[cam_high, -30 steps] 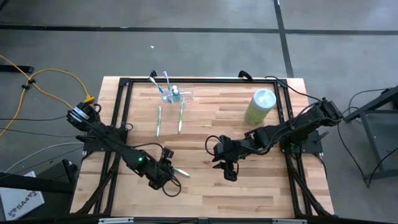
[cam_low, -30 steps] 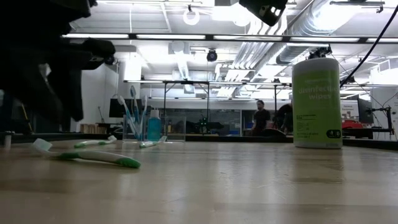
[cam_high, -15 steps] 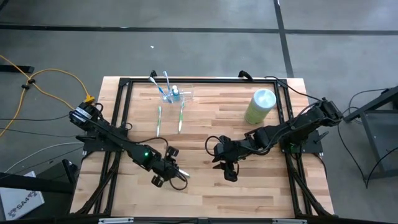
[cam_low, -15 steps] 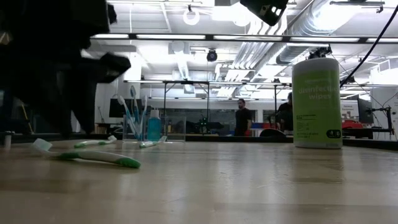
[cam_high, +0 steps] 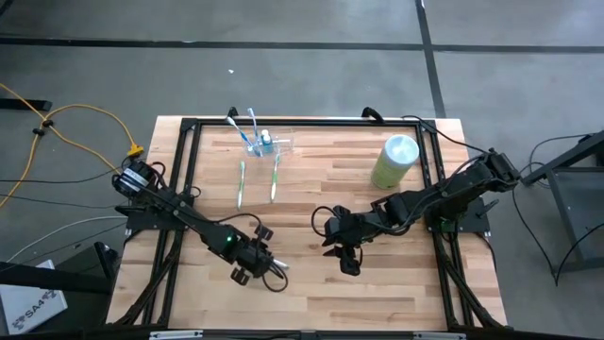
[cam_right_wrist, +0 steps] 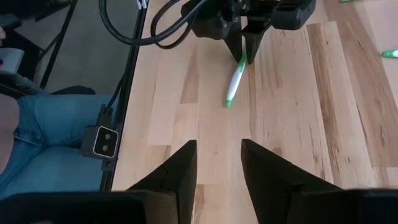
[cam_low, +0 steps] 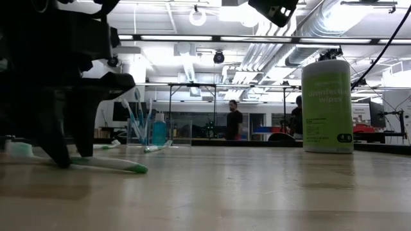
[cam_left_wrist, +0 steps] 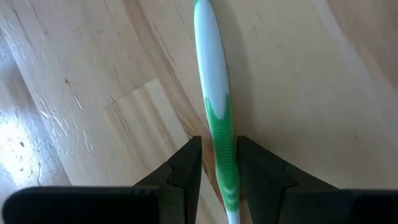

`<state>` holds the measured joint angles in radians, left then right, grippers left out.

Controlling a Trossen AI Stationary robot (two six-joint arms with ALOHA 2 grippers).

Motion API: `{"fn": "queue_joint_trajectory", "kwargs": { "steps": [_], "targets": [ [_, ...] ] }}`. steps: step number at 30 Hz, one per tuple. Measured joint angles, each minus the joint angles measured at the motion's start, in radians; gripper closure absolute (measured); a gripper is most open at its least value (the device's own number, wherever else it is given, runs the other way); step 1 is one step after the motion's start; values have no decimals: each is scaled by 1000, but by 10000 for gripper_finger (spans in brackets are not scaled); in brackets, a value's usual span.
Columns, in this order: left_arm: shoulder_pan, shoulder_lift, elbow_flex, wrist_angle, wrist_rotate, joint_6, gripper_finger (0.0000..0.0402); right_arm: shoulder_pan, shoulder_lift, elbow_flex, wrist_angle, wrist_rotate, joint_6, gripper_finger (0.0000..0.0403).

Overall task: Pick & Place toothbrushing station
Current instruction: Put the bottom green toothbrush into the right section of the transparent organizer

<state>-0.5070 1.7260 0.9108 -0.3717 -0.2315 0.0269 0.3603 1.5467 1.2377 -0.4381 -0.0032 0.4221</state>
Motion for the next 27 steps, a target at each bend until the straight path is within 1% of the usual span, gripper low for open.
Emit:
{"fn": "queue_joint_trajectory", "kwargs": {
  "steps": [8,13,16,20,27],
  "targets": [
    [11,2,-2,-5,18,-2,305,0,0,0,0,0,0,286],
    [32,3,-2,-12,58,-63,305,1,0,0,0,0,0,286],
    [26,-2,-3,-12,29,-82,305,10,0,0,0,0,0,286],
    [9,-2,-2,-12,-26,-59,305,24,0,0,1,0,0,286],
    [7,-2,-2,-13,-43,-66,305,34,0,0,1,3,0,286]
  ]
}}
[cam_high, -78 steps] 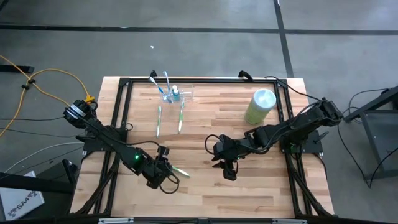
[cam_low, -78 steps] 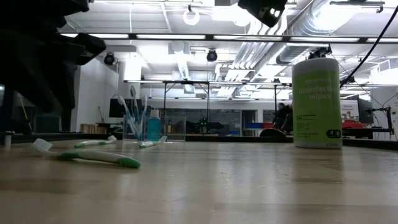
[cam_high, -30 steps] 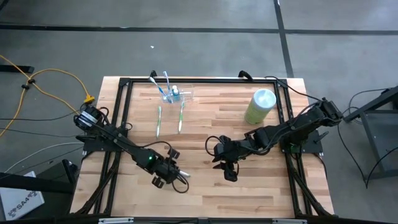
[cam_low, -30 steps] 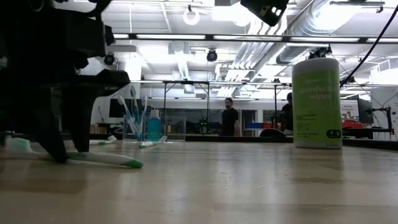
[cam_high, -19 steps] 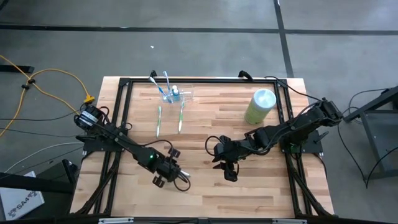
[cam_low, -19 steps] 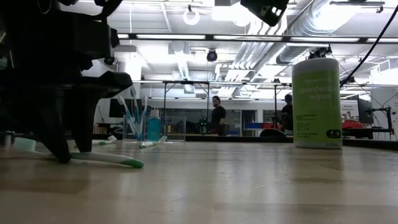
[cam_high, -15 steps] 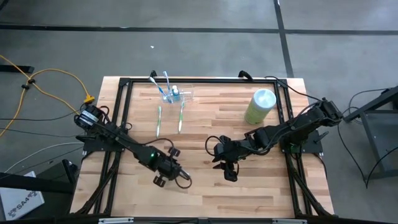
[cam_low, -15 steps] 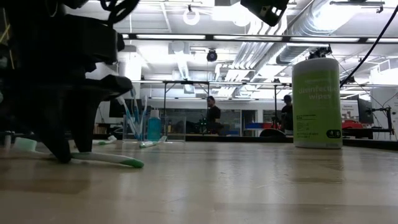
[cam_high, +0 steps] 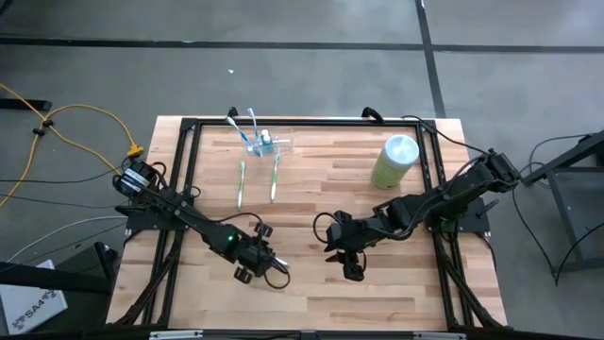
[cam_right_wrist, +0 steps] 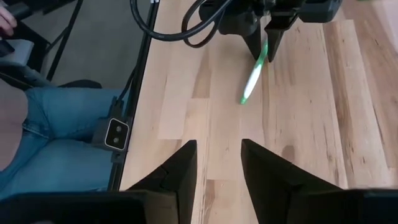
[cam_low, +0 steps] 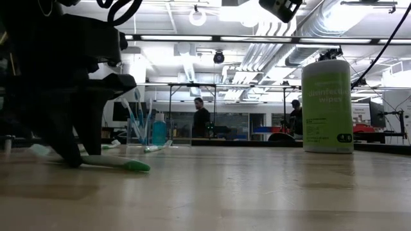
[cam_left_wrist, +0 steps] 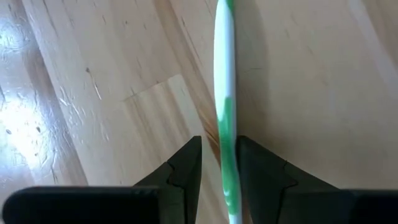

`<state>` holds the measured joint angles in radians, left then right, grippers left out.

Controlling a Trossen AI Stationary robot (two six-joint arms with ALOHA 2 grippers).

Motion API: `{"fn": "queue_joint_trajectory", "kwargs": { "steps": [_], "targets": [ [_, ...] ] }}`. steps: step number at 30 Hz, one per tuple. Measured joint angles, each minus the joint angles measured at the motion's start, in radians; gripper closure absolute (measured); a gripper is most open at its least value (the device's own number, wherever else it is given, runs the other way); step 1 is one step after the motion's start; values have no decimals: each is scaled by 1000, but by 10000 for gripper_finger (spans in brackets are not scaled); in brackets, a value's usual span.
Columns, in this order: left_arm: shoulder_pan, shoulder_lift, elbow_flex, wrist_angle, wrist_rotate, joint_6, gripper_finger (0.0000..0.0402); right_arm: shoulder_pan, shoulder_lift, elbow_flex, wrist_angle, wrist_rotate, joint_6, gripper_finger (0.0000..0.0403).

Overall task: Pick & Place toothbrushing station
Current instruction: Put the bottom green toothbrush into the right section of the transparent organizer

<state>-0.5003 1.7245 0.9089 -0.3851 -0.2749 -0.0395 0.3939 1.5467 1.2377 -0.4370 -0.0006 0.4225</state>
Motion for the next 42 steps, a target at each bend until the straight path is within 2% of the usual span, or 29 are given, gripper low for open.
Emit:
{"fn": "queue_joint_trajectory", "kwargs": {
  "steps": [11,21,29,34,38,42],
  "targets": [
    [0,0,0,-31,-16,-17,309,-1,0,0,0,0,0,286],
    [1,0,0,-59,-6,-43,389,-1,0,0,1,-1,0,286],
    [-4,0,0,-62,-11,-12,395,-1,0,0,1,-2,3,286],
    [-53,3,22,-62,-109,91,397,-1,0,0,1,1,3,286],
    [-99,6,34,-78,-250,207,398,-1,0,0,11,1,4,286],
    [-135,6,50,-67,-408,242,398,-1,0,0,15,2,3,286]
  ]
}}
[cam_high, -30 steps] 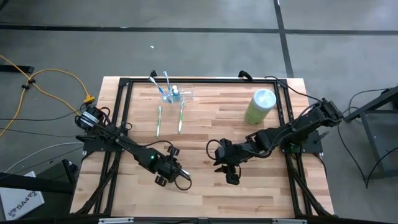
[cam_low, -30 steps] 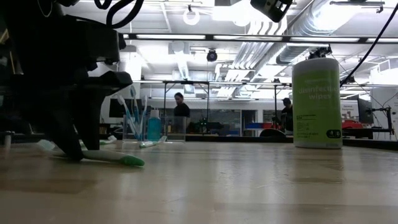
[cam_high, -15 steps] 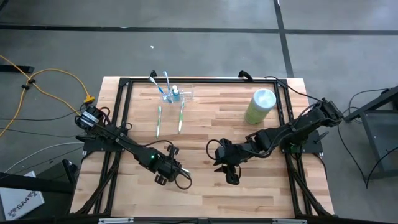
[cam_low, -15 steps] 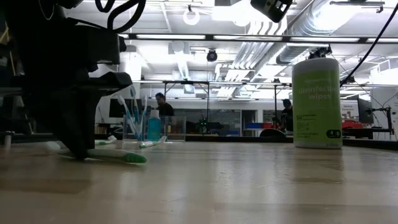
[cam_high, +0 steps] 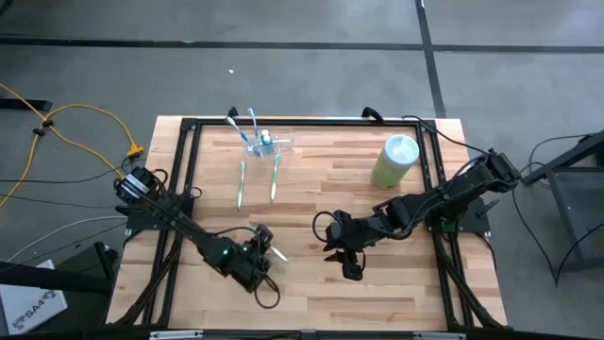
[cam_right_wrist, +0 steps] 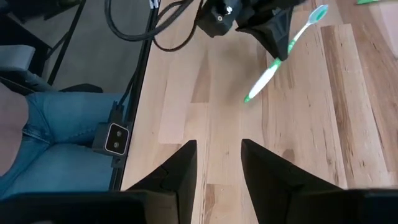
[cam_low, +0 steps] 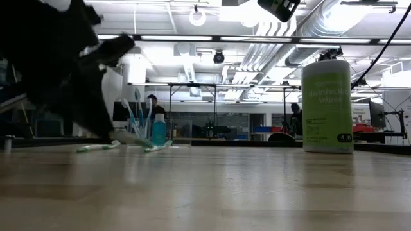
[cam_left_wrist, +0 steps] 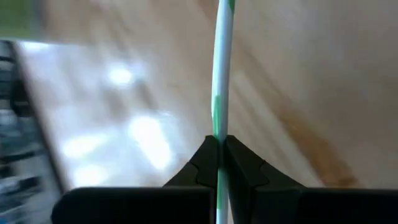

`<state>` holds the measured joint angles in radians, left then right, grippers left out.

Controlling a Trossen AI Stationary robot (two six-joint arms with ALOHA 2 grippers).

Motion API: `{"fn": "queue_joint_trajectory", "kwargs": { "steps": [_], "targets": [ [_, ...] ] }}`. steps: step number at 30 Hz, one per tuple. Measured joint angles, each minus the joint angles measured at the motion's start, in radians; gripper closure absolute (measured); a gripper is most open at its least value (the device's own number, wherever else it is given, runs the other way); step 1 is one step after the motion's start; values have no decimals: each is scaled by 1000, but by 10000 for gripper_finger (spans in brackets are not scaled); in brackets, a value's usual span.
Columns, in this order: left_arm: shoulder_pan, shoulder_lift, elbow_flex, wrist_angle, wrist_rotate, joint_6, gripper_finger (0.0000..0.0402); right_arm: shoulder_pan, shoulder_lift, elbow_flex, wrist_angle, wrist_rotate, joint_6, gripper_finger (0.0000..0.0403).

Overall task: Pick & Place toothbrushing station
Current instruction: Put the bottom green toothbrush into the right section of the transparent organizer

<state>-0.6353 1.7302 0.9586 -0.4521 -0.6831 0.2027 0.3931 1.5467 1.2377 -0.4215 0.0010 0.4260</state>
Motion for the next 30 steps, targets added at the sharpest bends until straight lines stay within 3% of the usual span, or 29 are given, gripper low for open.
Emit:
{"fn": "queue_joint_trajectory", "kwargs": {
  "steps": [8,17,25,30],
  "targets": [
    [-75,-3,32,89,-270,210,398,0,0,0,60,-1,-1,286],
    [-144,-4,34,377,-559,661,399,0,0,0,216,-4,44,286],
    [-159,-5,35,696,-575,1094,399,-1,0,0,296,-5,105,286],
    [-159,-5,35,887,-485,1295,399,-21,38,0,349,-60,151,286]
  ]
}}
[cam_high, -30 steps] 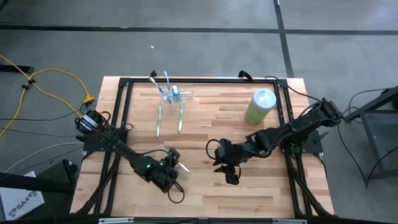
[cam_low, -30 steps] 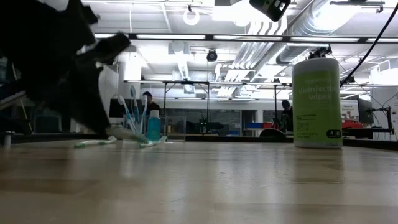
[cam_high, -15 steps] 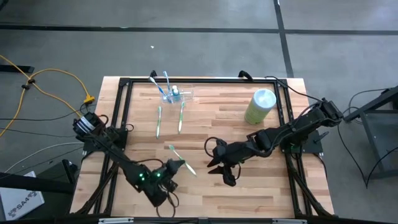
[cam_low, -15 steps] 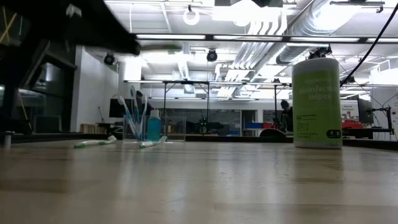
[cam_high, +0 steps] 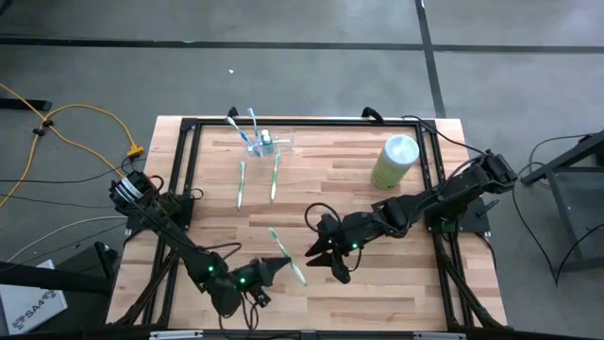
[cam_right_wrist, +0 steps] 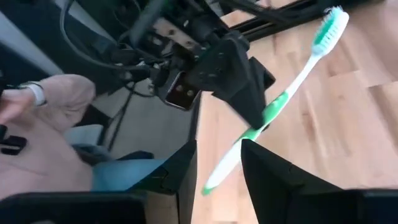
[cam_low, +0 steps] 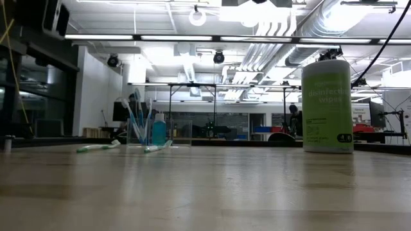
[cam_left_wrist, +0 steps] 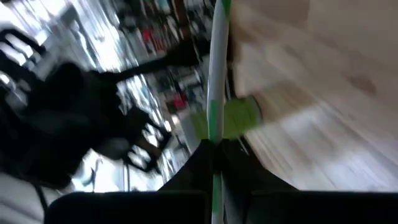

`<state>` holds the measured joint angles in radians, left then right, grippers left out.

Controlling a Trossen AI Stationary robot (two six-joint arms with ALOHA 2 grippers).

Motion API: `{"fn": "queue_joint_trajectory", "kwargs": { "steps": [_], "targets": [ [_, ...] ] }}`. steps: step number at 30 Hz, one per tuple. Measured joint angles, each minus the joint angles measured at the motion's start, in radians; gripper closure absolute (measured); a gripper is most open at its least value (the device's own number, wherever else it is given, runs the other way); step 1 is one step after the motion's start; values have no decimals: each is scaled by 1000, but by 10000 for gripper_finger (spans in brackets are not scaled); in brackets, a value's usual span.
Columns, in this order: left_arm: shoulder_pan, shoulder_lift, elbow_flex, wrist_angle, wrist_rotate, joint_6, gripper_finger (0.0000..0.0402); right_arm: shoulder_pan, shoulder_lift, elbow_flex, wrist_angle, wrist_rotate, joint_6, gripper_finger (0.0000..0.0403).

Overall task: Pick & Place toothbrushing station
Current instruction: Put the bottom green toothbrush into the right section of the transparent organizer

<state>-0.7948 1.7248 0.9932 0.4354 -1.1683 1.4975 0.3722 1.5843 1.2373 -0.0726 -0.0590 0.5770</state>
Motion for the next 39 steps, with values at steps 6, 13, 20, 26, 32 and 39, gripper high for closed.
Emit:
{"fn": "queue_joint_trajectory", "kwargs": {
  "steps": [6,13,20,26,32,39],
  "targets": [
    [9,-1,2,94,136,111,399,-41,57,-1,54,-116,6,286],
    [9,-1,2,102,285,129,399,-75,60,0,110,-220,1,286],
    [9,-1,2,152,350,250,399,-73,60,0,115,-267,23,286],
    [11,-1,2,207,431,362,399,-74,60,0,127,-288,41,286],
    [21,-1,2,210,467,389,399,-74,60,1,143,-308,54,286],
    [31,-1,1,238,526,443,399,-71,60,1,144,-312,55,286]
  ]
}}
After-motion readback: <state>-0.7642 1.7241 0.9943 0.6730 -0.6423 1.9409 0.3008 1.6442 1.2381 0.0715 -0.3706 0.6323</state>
